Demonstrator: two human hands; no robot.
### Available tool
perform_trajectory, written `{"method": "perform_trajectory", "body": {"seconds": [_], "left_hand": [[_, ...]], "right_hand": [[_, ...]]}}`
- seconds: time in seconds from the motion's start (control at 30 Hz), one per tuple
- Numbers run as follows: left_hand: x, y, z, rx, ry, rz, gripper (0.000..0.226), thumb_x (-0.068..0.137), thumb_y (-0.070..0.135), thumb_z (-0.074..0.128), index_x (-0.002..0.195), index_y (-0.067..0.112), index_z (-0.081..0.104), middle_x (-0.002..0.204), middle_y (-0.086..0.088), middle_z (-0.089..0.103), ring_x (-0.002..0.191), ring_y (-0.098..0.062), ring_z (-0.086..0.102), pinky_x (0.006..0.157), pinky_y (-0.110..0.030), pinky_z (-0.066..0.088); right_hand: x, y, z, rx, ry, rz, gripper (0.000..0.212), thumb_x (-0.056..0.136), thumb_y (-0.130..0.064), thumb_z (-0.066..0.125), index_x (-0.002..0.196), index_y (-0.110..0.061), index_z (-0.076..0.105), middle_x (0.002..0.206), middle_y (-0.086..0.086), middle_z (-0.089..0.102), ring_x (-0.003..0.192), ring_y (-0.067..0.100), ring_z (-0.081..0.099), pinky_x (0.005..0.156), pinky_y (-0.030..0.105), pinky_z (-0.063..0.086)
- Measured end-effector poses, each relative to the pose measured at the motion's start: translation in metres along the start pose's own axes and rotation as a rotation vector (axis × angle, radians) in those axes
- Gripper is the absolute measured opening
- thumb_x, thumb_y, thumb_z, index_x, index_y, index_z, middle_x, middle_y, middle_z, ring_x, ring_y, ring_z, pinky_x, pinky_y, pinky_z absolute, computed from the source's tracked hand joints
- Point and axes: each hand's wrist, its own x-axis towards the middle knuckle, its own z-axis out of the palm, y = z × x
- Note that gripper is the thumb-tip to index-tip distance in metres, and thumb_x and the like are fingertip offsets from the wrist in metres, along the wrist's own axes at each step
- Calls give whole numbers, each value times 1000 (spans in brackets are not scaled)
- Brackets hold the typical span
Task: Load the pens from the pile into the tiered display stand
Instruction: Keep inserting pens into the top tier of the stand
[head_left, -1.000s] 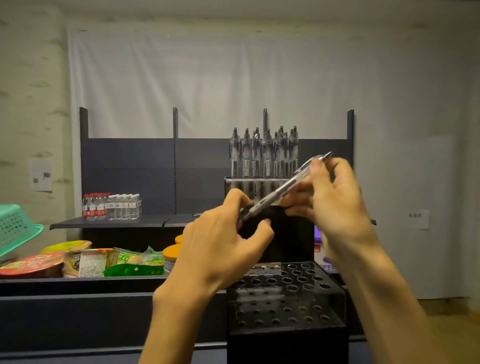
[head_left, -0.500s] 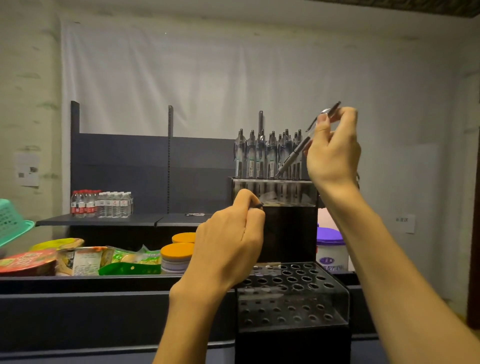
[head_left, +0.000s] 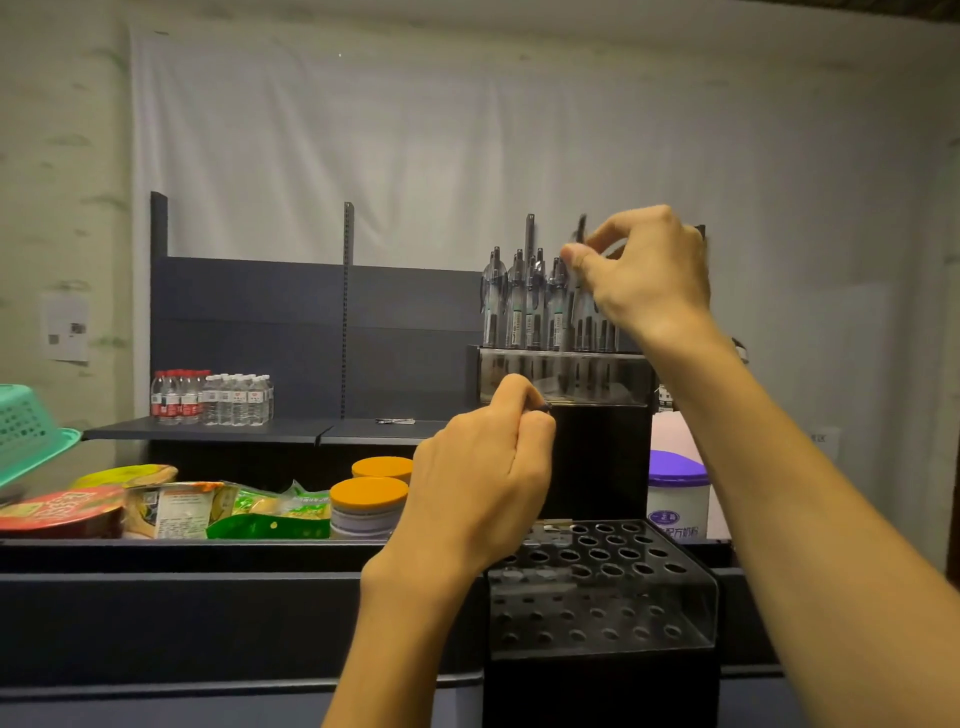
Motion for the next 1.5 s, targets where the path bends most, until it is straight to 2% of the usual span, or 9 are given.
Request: {"method": "perform_trajectory", "body": {"seconds": [0.2,0.43,0.6,0.87,1.0,1.13,1.27,1.4,1.5], "left_hand": [[0,0,1,-6,-10,3,24,86,41,22,88,29,43,55,7,44,61,-1,49,51,-24,28],[0,-1,1,6,-23,-4,25,86,41,22,88,29,43,55,8,44,61,0,48,48,-17,24],[0,-1,1,3,-25,-6,28,86,42,22,90,28,46,55,8,44,60,0,49,47,-16,23],[0,2,2,16,-7,-11,25,89,39,21,95,29,43,57,8,46,59,-5,49,51,-23,29],[-1,2,2,67,-3,4,12,99,31,26,104,32,36,60,8,48,58,-6,50,54,-24,32],[-2,4,4,66,-7,33,17,101,32,25,116,31,34,64,9,47,60,-7,50,56,-28,36],[-1,8,6,78,-16,87,24,99,34,26,122,29,32,76,10,51,66,-7,52,58,-26,40],[-1,10,5,32,-32,97,18,99,28,35,118,28,35,95,4,62,77,-11,58,66,-35,51],[-1,14,5,-67,-64,64,22,98,28,36,119,23,39,104,5,62,90,-6,60,75,-26,51]], "right_hand": [[1,1,4,-22,-38,40,31,89,-41,65,95,-11,73,94,8,71,79,18,57,68,27,40],[4,-4,2,-120,-55,60,35,88,-42,66,96,-9,71,80,6,60,74,21,53,60,24,33],[7,0,8,-140,-171,111,36,83,-44,70,93,-9,69,86,8,69,80,24,66,64,28,44],[-5,6,4,-112,-135,91,40,81,-48,70,80,-9,71,75,7,68,74,23,66,65,31,49],[-31,17,-2,-17,-79,29,31,86,-44,68,80,-15,75,76,3,71,73,16,65,66,27,48],[-62,25,-14,166,-104,32,30,87,-42,67,70,-19,74,62,-7,68,63,6,63,66,29,53],[-84,25,-23,378,-260,95,26,84,-42,68,71,-21,75,58,-5,68,59,3,64,62,25,48],[-97,26,-30,547,-419,142,22,82,-39,68,76,-20,77,62,-1,70,52,3,60,50,15,45],[-100,31,-32,623,-457,167,21,84,-35,67,76,-19,77,64,-1,70,50,2,57,48,14,43]]}}
